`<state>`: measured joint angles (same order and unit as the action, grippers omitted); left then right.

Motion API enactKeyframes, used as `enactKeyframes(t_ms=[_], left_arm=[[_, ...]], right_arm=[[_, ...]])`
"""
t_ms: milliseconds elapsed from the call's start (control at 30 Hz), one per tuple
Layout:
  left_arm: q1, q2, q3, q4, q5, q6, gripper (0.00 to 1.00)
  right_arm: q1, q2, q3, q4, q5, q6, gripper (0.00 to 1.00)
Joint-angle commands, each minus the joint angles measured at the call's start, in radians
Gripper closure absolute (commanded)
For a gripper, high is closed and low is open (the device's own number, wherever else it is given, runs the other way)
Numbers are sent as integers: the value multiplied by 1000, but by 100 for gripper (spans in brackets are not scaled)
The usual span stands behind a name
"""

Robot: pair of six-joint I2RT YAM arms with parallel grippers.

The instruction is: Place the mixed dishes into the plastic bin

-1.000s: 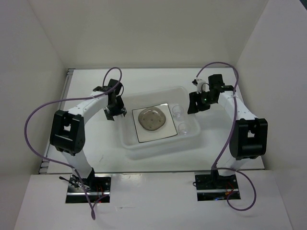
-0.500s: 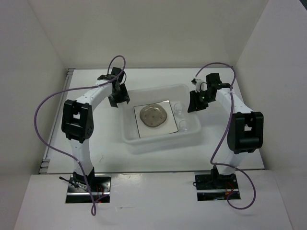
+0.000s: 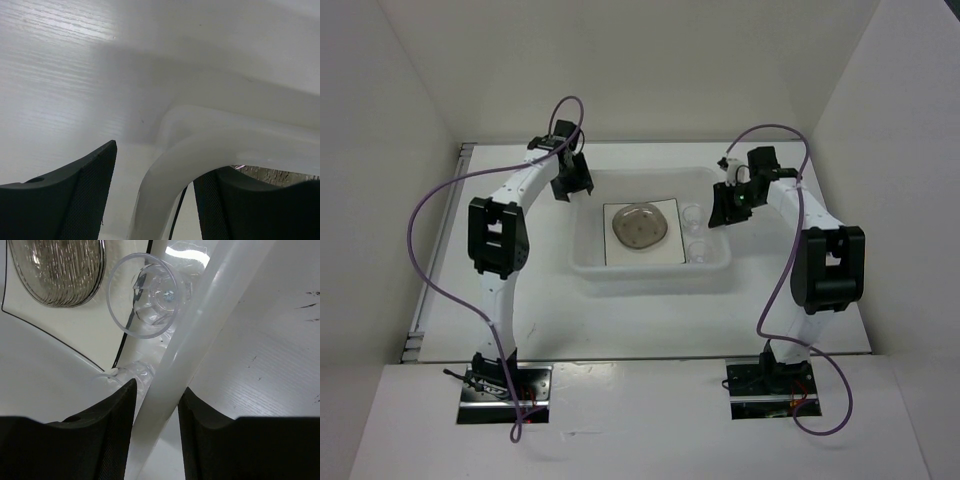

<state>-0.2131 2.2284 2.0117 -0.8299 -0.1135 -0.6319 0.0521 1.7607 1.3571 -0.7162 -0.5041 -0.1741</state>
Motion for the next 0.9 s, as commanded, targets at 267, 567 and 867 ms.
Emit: enactKeyframes(t_ms=[267, 567, 867], left_arm=[[27, -70, 96, -37, -58, -35, 25], [47, -271, 199, -81, -60, -66, 16], [1, -677, -250, -100, -221, -6, 14]], right_arm=[[-5, -37, 181, -80, 45, -149, 49], [-5, -144, 301, -68, 221, -30, 8], [-17, -412, 30, -23, 302, 61, 5]])
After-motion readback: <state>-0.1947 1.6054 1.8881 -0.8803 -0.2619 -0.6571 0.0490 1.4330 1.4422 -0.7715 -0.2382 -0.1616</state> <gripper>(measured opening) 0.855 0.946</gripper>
